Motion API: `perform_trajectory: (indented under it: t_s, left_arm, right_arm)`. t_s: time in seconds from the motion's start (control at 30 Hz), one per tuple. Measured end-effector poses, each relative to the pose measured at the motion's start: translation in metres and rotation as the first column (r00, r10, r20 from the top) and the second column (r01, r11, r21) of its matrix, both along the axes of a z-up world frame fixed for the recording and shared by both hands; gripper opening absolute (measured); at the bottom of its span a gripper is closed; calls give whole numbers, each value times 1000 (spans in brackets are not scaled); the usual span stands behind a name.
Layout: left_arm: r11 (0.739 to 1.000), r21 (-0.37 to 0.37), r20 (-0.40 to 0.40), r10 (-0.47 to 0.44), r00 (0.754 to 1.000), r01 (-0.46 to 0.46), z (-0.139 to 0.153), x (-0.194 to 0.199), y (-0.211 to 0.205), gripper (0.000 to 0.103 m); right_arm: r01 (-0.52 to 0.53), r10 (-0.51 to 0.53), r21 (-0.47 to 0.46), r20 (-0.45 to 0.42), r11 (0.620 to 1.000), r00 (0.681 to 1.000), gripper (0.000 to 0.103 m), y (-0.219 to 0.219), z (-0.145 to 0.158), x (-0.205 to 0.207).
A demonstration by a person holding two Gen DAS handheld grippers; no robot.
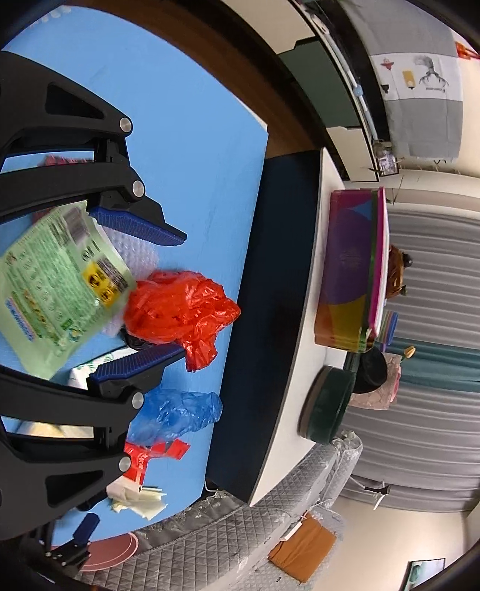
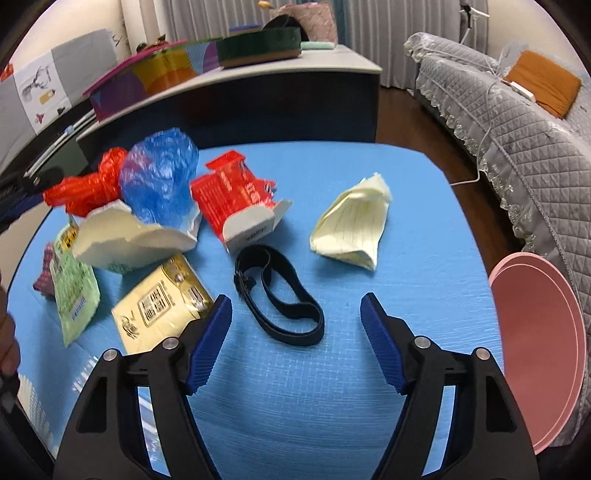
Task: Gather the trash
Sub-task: 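Grasp the red plastic bag with the left tool while the right tool grasps the black band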
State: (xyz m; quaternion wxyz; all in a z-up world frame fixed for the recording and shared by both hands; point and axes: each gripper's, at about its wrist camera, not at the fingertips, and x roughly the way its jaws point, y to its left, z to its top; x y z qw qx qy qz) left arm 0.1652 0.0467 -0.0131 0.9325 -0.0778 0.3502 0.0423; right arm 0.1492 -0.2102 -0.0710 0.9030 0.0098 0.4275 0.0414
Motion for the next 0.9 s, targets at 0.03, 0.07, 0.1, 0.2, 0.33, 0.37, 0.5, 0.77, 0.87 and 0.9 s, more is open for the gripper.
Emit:
perform_trajectory:
  t_s: [0.03, 0.07, 0.1, 0.2, 0.33, 0.37, 0.5, 0.77, 0.87, 0.9]
  left_arm:
    - [1000, -1, -1, 1, 1000, -1, -1, 2, -1, 55]
    - [1000, 3, -5, 8, 1000, -8, -4, 4, -2, 55]
    - [1000, 10, -8, 14, 1000, -14, -5, 5, -2, 55]
    - [1000, 0, -26, 28, 999, -28, -11, 8, -1, 50]
    - [1000, 15, -26, 16, 1000, -16, -12, 8, -4, 33]
    - [1000, 17, -23, 14, 1000, -14, -11, 8, -5, 30]
    - [999, 41, -10, 2, 1000, -1, -6, 6, -9, 21]
    - [997, 77, 41, -15, 999, 11, 8, 0, -14, 15]
    - [996, 87, 70, -19, 997, 13, 15, -7, -16, 14]
    - [996, 87, 78, -21, 997, 14, 18, -9, -16, 14]
  right_arm:
    - [-2, 2, -1, -6, 1000, 1000, 72, 0, -1, 1]
    - [-5, 5, 1, -12, 1000, 1000, 72, 0, -3, 1]
    - [-8, 8, 1, -15, 1000, 1000, 72, 0, -3, 2]
    - [-17, 17, -14, -16, 1000, 1000, 71, 0, -5, 2]
    - [-17, 17, -13, -26, 1000, 1000, 66, -3, -9, 4]
    - [-17, 17, -15, -24, 1000, 1000, 65, -3, -9, 4]
    - [-37, 37, -5, -21, 999, 999, 39, -4, -7, 3]
    - [-76, 76, 8, 26, 997, 997, 22, 2, 9, -9]
    - [-69, 69, 13, 53, 998, 996, 22, 2, 20, -16]
    - [-67, 66, 12, 61, 998, 996, 22, 1, 22, -18]
